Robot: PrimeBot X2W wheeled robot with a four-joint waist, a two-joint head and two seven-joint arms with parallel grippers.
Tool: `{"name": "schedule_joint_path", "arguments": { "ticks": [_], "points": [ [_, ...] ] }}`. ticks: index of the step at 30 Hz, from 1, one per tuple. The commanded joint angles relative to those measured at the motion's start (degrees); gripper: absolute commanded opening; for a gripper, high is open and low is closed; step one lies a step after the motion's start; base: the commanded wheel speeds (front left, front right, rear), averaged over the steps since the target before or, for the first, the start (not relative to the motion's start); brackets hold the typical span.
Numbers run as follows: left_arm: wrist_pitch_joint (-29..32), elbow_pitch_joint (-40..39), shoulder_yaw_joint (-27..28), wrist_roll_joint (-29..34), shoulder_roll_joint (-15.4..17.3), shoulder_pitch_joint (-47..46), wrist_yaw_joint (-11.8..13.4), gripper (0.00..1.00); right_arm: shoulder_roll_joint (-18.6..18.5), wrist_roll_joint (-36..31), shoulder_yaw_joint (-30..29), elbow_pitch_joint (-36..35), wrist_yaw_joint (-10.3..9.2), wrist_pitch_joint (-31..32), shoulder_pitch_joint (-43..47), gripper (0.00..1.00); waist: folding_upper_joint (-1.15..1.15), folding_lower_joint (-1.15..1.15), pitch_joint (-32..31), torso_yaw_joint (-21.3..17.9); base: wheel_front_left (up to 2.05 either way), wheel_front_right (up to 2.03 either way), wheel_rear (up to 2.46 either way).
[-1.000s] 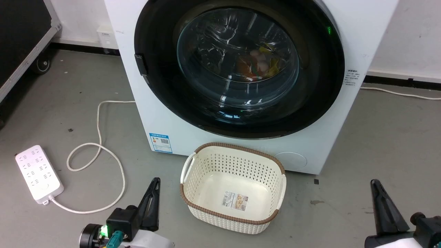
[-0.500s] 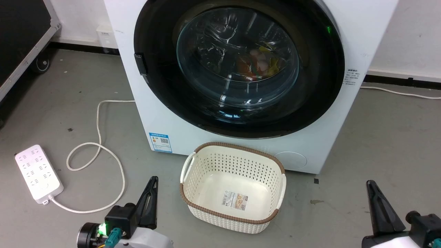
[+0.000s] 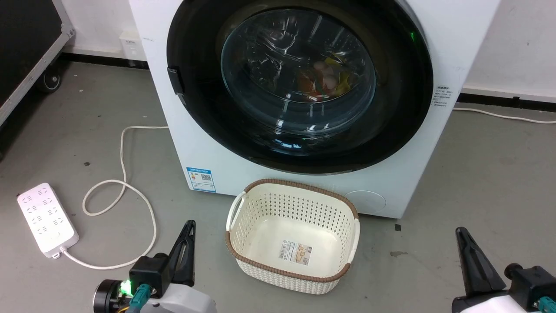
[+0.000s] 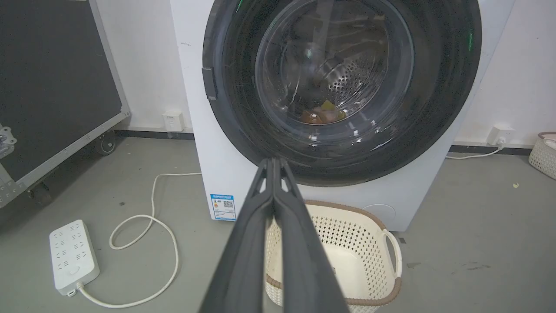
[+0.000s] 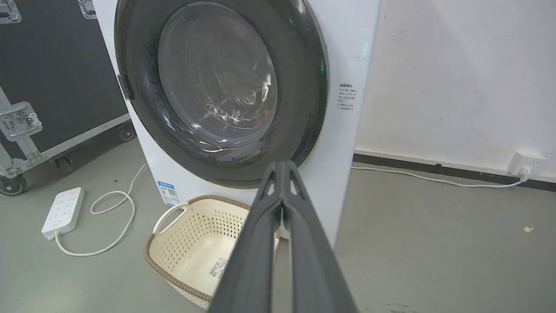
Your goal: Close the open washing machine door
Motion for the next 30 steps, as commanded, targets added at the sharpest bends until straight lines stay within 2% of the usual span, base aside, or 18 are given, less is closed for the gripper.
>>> {"name": "schedule_joint_path", "arguments": {
  "ticks": [1, 30],
  "points": [
    [0.49, -0.45, 0.36, 0.68, -0.10, 0.29, 0.09, 0.00, 0.06, -0.56, 0.28, -0.36, -0.01, 0.44, -0.88, 0.00, 0.00, 0.00, 0.02, -0.03, 0.00, 0.00, 0.00],
    [3.88, -2.76, 2.26, 2.35, -0.56, 0.55, 0.43, 0.00, 0.11, -1.63, 1.97, -0.93, -0.03, 3.85, -1.98, 0.00, 0.00, 0.00, 0.28, -0.52, 0.00, 0.00, 0.00]
  ]
}}
